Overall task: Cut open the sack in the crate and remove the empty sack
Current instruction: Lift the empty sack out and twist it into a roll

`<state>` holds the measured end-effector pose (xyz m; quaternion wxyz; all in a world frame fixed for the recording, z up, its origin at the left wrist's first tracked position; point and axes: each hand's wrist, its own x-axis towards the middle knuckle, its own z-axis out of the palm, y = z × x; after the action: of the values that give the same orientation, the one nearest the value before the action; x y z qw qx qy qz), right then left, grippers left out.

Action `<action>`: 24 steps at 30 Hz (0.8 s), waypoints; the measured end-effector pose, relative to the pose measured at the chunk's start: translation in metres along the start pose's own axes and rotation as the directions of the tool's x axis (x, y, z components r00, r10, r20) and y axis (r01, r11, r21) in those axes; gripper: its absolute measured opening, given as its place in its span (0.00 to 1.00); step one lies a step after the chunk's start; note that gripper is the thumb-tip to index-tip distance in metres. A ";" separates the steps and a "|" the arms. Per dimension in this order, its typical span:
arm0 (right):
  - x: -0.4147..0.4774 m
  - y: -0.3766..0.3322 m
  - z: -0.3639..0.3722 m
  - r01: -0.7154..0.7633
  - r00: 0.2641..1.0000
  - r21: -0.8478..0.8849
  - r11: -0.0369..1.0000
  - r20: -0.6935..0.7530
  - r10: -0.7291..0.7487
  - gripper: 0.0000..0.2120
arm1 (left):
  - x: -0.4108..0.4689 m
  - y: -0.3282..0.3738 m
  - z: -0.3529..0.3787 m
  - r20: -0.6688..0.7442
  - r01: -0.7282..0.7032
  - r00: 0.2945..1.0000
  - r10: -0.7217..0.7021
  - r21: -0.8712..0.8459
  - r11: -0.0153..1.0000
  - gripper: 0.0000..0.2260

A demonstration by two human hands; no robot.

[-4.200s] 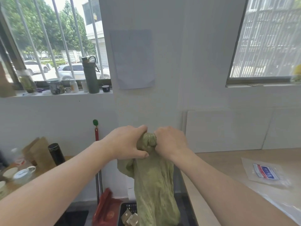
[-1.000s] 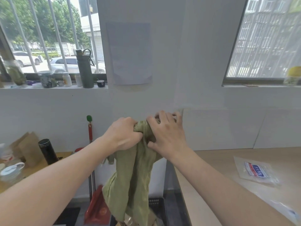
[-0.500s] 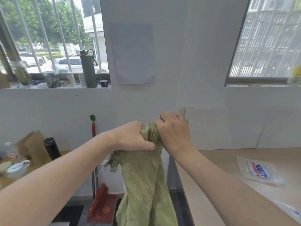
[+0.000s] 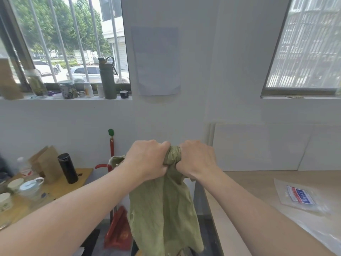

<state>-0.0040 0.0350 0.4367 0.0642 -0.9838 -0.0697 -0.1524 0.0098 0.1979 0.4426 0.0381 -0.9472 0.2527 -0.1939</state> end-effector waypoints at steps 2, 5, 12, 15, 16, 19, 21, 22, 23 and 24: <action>-0.001 0.004 0.001 0.026 1.000 -0.022 0.999 0.003 -0.026 0.04 | 0.001 0.001 -0.001 0.033 -0.001 0.999 0.003 -0.054 0.999 0.08; -0.002 0.011 0.004 0.098 0.993 -0.058 0.993 -0.054 -0.101 0.11 | 0.007 -0.002 -0.002 0.086 0.049 0.996 -0.035 -0.161 0.986 0.07; -0.008 0.020 0.016 0.170 0.932 -0.182 0.969 -0.290 -0.218 0.30 | 0.027 -0.015 -0.001 0.306 0.342 0.929 -0.210 -0.486 0.804 0.10; -0.007 0.020 0.012 0.161 0.931 -0.202 0.966 -0.292 -0.217 0.35 | 0.030 -0.012 -0.008 0.406 0.417 0.895 -0.185 -0.613 0.671 0.08; -0.005 0.020 0.011 0.152 0.930 -0.214 0.965 -0.300 -0.213 0.34 | 0.029 -0.010 -0.011 0.435 0.437 0.884 -0.170 -0.642 0.630 0.07; -0.001 0.019 0.008 0.135 0.916 -0.259 0.956 -0.336 -0.220 0.30 | 0.024 -0.006 -0.020 0.509 0.459 0.857 -0.078 -0.686 0.564 0.07; 0.003 0.018 0.007 0.125 0.905 -0.281 0.951 -0.359 -0.226 0.26 | 0.021 -0.006 -0.022 0.533 0.455 0.846 -0.013 -0.710 0.538 0.04; 0.004 0.017 0.007 0.122 0.903 -0.286 0.950 -0.366 -0.226 0.24 | 0.020 -0.007 -0.023 0.534 0.453 0.846 -0.003 -0.714 0.534 0.05; 0.005 0.016 0.006 0.119 0.901 -0.294 0.948 -0.369 -0.227 0.23 | 0.020 -0.008 -0.022 0.530 0.446 0.848 0.000 -0.714 0.539 0.07; 0.007 0.014 0.007 0.112 0.902 -0.298 0.948 -0.370 -0.223 0.22 | 0.020 -0.010 -0.022 0.519 0.427 0.855 0.004 -0.707 0.564 0.10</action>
<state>0.0066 0.0226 0.4304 -0.0707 -0.9216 -0.1190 -0.3626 0.0218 0.1971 0.4714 -0.3574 -0.9013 0.1757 0.1706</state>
